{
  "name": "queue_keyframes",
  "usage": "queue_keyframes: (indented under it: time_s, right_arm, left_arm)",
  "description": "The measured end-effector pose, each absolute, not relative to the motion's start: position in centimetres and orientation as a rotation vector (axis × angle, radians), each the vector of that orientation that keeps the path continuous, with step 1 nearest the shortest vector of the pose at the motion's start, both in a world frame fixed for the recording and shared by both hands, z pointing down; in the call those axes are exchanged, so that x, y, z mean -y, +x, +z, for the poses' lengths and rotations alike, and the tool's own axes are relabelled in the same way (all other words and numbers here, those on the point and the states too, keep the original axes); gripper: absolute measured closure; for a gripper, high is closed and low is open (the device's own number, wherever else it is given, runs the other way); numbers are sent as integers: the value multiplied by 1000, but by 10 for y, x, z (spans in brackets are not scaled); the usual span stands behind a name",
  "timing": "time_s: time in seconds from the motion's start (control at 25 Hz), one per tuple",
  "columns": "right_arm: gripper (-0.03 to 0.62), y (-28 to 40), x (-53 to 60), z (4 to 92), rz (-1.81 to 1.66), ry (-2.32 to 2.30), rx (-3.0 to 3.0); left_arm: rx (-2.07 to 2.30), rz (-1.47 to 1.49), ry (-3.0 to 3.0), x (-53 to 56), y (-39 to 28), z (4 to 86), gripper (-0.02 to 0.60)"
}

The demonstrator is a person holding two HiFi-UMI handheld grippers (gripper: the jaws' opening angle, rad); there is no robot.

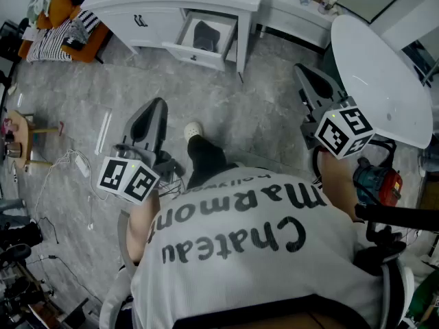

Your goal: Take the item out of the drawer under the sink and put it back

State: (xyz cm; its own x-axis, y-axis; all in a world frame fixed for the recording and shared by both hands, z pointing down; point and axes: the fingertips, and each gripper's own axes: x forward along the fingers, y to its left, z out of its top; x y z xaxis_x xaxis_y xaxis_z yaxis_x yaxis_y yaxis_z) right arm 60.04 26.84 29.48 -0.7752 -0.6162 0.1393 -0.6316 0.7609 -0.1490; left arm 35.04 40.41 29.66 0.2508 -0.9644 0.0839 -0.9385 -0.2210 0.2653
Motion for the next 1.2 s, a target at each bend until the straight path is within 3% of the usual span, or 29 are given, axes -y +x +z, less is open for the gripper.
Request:
queue_keyframes:
  time_s: [0.88,1.2]
  right_arm:
    - [583,571,-231,324,210,985,2714]
    - [583,555,-174,331,352,1088,2690]
  left_arm:
    - [1680,-60,2423,-369,344,303,571]
    - [1573,-248,2440,-303,312,299,572]
